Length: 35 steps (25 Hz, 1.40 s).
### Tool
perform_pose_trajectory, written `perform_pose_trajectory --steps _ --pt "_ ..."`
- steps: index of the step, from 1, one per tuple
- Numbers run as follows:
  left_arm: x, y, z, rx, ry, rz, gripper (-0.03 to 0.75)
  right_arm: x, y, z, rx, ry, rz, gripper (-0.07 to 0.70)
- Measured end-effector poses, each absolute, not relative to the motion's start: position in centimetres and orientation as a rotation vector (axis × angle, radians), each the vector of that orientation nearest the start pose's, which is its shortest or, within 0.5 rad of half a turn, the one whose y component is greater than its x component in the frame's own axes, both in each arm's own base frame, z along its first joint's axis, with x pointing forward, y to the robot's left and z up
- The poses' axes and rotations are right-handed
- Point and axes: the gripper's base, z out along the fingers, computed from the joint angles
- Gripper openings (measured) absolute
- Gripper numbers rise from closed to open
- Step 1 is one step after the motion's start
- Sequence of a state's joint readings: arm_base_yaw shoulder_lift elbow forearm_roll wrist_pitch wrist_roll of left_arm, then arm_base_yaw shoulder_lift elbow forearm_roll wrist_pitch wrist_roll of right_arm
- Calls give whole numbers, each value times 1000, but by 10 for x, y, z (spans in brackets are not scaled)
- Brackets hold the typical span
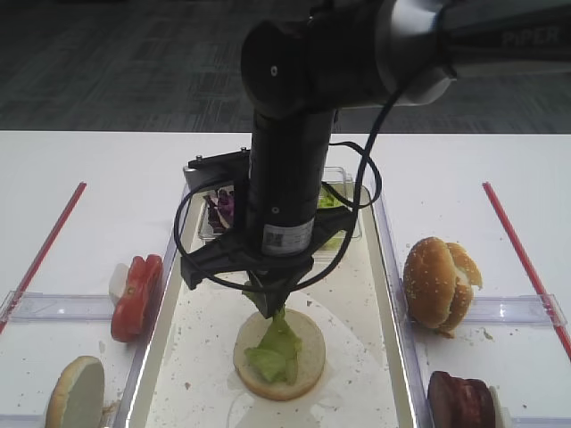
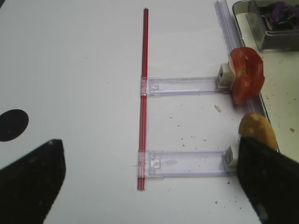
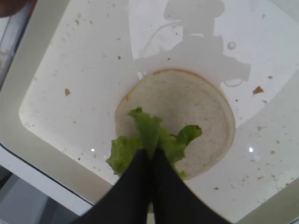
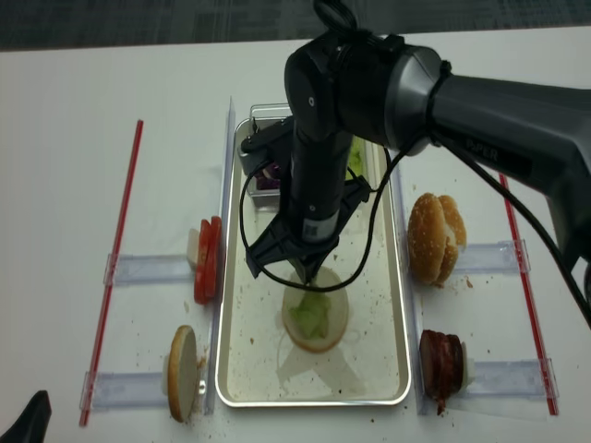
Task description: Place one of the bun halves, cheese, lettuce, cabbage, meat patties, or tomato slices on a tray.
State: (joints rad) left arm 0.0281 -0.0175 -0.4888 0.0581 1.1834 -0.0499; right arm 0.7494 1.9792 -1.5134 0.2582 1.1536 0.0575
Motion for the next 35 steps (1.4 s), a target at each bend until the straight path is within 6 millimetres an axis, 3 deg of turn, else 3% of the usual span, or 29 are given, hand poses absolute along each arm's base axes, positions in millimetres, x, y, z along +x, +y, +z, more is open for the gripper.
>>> perform_pose_trajectory --steps 10,13,16,19,35 --pt "-12 5 265 -92 2158 58 687 273 283 204 -942 3046 359 73" --pt "-12 5 265 -92 2158 58 687 273 282 204 -958 3045 356 224" --pt "-12 5 265 -92 2158 58 687 273 282 204 -964 3045 355 460" --pt "-12 5 265 -92 2158 58 687 273 282 204 -966 3047 354 575" --pt "-12 5 265 -92 2158 58 687 272 282 204 -968 3051 352 592"
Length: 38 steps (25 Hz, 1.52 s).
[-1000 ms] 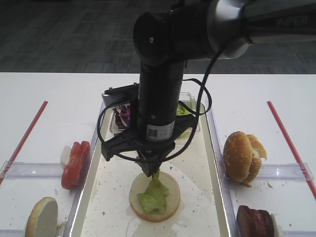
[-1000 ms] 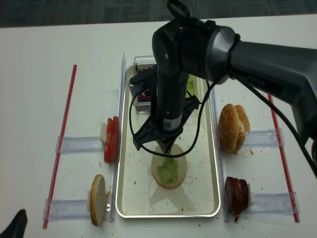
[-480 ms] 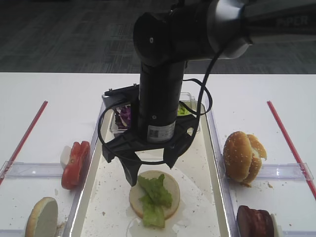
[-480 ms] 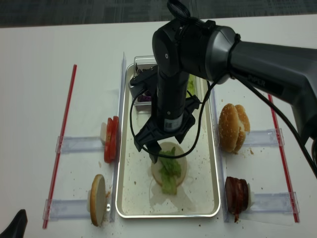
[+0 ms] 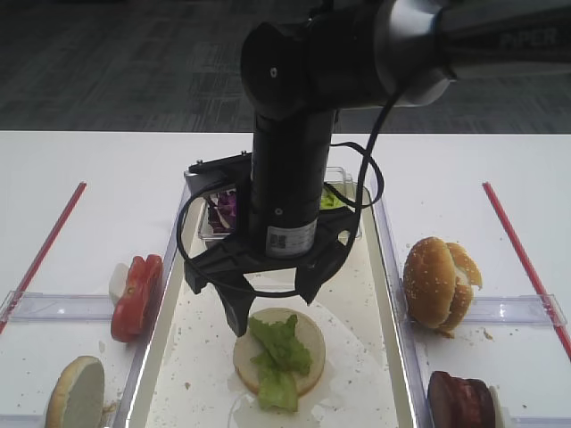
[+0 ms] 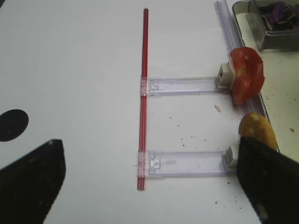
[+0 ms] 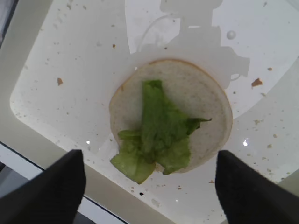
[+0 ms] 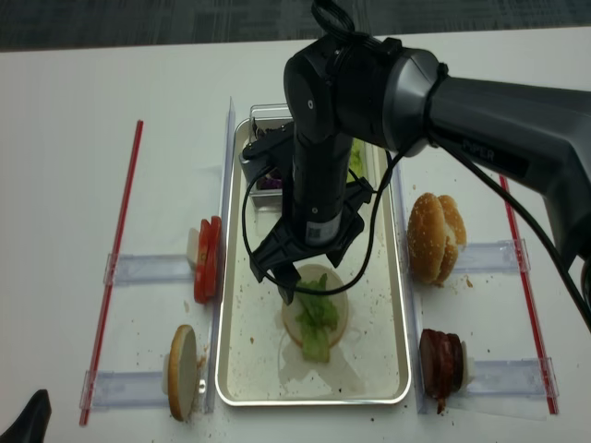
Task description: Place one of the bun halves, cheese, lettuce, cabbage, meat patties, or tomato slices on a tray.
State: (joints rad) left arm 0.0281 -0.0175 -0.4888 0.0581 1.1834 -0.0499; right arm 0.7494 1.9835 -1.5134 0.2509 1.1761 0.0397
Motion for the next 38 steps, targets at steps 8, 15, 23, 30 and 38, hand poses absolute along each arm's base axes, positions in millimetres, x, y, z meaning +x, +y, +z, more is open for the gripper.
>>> perform_pose_trajectory --steps 8,15,23,30,38 --pt "-12 5 265 -92 2158 58 687 274 280 204 -951 3058 362 592" --pt "-12 5 265 -92 2158 58 687 283 280 219 -935 3040 388 592" --pt "-12 5 265 -92 2158 58 687 297 292 257 -924 2894 452 592" --pt "-12 5 265 -92 2158 58 687 308 279 257 -886 2893 357 592" --pt "-12 5 265 -92 2158 58 687 370 188 257 -475 2963 311 592"
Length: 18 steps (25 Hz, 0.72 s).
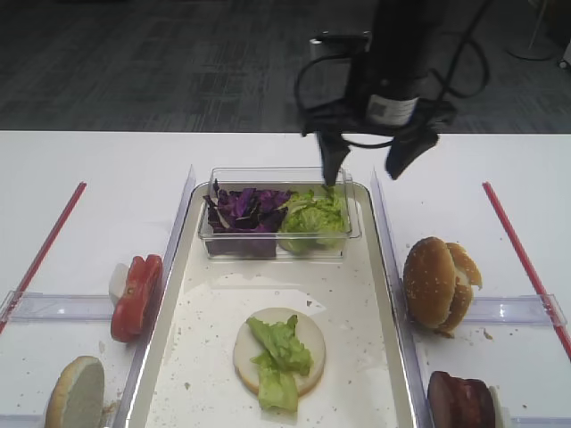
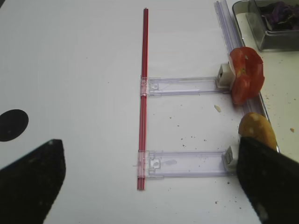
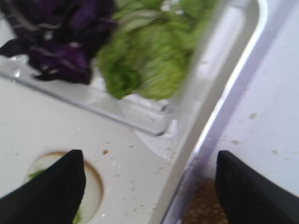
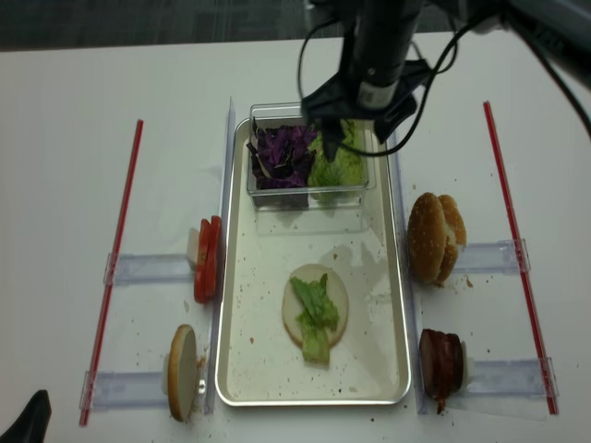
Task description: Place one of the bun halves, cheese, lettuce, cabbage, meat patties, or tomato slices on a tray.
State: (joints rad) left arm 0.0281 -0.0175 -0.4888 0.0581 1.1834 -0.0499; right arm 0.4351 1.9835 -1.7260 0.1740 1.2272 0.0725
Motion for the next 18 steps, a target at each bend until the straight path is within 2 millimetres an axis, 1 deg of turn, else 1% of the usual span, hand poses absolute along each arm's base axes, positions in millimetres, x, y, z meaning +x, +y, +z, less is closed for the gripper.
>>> perform_pose_trajectory --steps 4,8,10,11,14,18 --pt "-12 5 265 -92 2158 58 687 397 123 257 -225 2977 267 592" --pt "-12 5 265 -92 2158 58 687 410 63 256 -37 2975 180 592" --pt "-12 5 265 -92 2158 58 687 413 42 256 21 2972 139 592" --pt "-12 5 265 -92 2158 58 687 414 34 256 49 2971 132 592" --pt "-12 5 265 -92 2158 58 687 415 18 256 100 2968 124 592" --pt "-12 5 265 -92 2158 58 687 415 7 256 124 2966 120 592"
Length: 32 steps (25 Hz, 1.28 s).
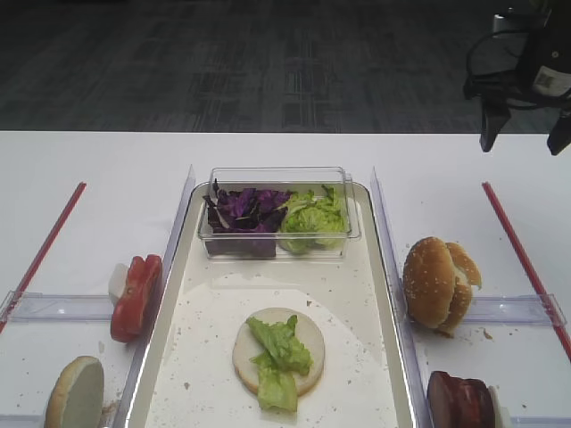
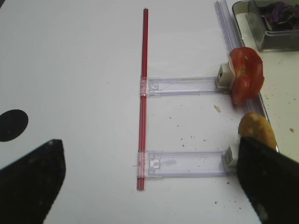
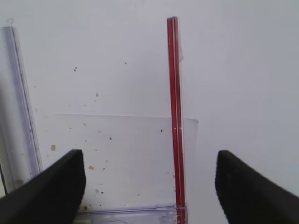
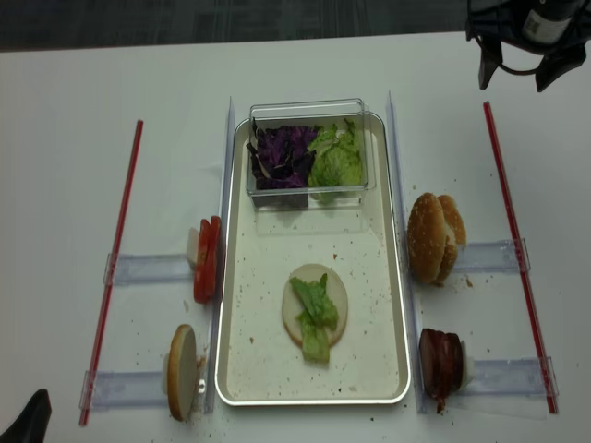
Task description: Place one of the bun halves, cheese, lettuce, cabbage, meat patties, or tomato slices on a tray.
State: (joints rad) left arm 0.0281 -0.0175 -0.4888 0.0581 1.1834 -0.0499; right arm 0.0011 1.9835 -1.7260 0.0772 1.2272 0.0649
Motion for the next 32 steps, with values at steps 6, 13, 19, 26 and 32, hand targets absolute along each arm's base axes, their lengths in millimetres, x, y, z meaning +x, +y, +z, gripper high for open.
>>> perform_pose_trajectory --steps 6,13,19,26,32 --pt "-12 5 265 -92 2158 58 689 415 6 256 89 2968 116 592" --pt "-12 5 265 -92 2158 58 689 415 6 256 77 2969 115 647" --pt "-12 5 265 -92 2158 58 689 409 6 242 82 3023 115 655" --pt "-12 5 265 -92 2158 58 689 379 6 219 66 3136 114 657" --pt "-12 5 265 -92 2158 58 689 330 6 220 68 3190 114 657"
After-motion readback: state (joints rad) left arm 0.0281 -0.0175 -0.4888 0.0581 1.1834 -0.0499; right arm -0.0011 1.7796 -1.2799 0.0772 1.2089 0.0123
